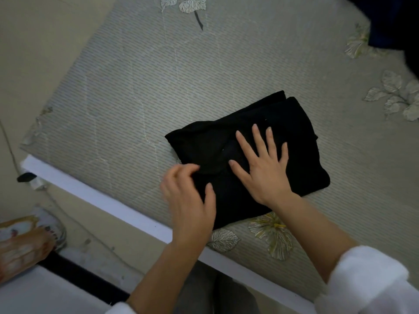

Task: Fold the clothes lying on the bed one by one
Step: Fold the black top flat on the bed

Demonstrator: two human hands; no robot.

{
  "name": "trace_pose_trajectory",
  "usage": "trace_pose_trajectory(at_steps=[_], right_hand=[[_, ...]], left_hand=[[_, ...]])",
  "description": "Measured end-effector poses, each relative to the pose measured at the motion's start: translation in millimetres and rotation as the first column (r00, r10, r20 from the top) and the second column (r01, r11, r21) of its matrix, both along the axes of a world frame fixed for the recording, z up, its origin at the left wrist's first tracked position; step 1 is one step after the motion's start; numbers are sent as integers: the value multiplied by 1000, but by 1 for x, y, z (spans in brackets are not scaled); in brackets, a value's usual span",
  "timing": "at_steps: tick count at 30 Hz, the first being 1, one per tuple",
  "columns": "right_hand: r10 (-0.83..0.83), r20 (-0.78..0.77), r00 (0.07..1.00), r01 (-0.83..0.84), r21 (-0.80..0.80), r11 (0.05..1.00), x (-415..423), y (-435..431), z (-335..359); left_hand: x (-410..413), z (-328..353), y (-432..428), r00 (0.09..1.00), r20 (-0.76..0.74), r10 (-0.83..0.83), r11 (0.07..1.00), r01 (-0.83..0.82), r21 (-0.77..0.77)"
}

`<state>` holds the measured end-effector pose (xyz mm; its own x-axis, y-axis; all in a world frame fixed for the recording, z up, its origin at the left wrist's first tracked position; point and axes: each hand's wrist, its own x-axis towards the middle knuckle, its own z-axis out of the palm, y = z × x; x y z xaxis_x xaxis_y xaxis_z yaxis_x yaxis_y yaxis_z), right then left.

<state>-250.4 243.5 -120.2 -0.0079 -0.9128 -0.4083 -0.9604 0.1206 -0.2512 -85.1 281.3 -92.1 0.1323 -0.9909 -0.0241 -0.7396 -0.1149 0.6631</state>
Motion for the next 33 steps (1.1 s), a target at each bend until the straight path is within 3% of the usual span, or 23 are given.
trace_pose_trajectory(at_steps=[2,6,9,11,13,15,17,18,26,30,33], right_hand=[[63,-10,998,-64,-2,998,-7,3,-3],[59,-32,998,-60,-24,998,-36,-10,-6],[-15,-62,998,7,-131,991,-61,-21,-3],[-191,27,981,192,-230,954,-75,-24,3],[-429,215,878,471,-219,854,-88,-28,7],[-639,379,670,696,-21,717,-100,-33,8],[-753,445,484,762,209,613,-108,-36,9],[-778,446,443,754,285,592,-111,-35,10],[-837,453,307,672,519,528,-111,-23,36],[-806,535,253,716,457,528,-95,2,65],[-808,565,168,754,454,474,-88,29,95]], left_hand=[[-2,-6,-8,958,169,-232,972,233,16],[18,-32,-33,918,234,-321,867,186,462],[31,-37,-36,922,168,-349,867,250,430],[30,-31,-31,959,84,-270,917,229,327],[27,-22,-22,993,-92,-80,951,104,291],[22,-13,-17,953,-267,143,931,-38,364],[17,-7,-18,876,-353,329,871,-137,472],[14,-5,-19,837,-378,397,839,-163,520],[15,12,-33,666,-450,595,681,-119,723],[15,38,-31,742,-463,485,742,-68,667],[7,64,-31,779,-490,392,785,-4,620]])
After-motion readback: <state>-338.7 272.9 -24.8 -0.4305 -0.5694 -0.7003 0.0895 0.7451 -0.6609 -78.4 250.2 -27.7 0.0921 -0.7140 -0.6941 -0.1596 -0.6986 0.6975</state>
